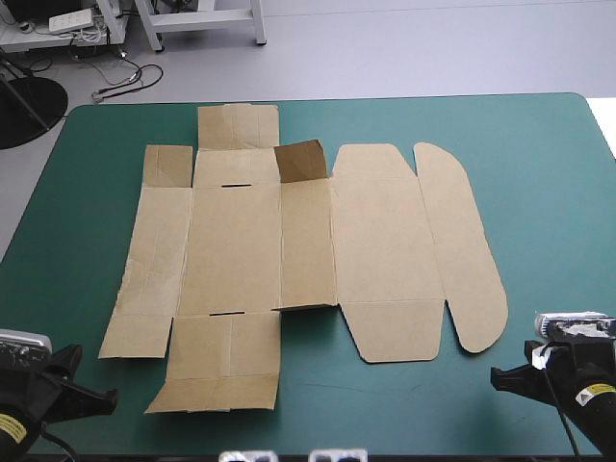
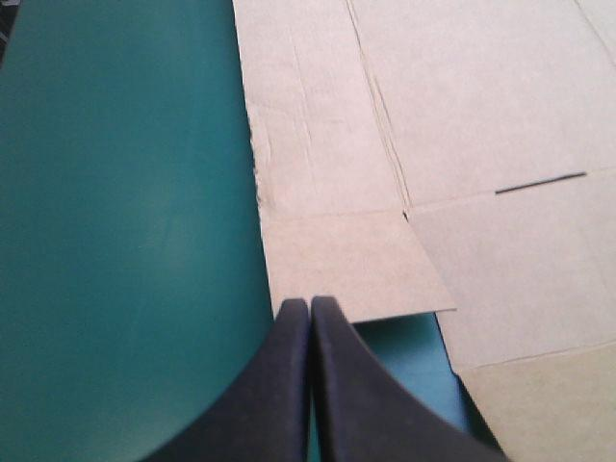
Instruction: Fold the box
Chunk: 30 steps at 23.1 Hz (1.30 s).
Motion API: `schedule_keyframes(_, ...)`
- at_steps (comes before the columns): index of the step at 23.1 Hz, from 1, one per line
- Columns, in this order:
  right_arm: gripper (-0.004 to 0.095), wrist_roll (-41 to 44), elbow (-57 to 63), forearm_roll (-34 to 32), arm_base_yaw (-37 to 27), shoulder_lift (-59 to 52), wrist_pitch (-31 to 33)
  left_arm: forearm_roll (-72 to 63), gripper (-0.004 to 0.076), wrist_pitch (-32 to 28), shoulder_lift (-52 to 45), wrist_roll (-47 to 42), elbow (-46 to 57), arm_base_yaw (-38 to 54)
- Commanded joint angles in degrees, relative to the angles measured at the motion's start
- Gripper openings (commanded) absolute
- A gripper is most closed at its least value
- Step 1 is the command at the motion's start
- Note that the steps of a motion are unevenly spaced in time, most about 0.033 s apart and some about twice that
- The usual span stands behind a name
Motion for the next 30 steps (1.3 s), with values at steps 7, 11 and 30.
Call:
schedule_keyframes(7,-0.0015,-0.05,-1.60,0.64,0.03,0.38,-2.93,0.42,-0.0010,-3.61,23.26,-1.21,-19.00,-0.30)
schedule_keyframes(11,-0.0015,-0.05,-1.60,0.64,0.03,0.38,-2.93,5.53,-0.0009,-5.79,34.76,-4.97,-24.11,-0.30)
schedule_keyframes(30,-0.0015,-0.05,-1.60,0.64,0.03,0.38,-2.93,-43.35,0.0015,4.86,63.91,25.08,-33.81,47.07)
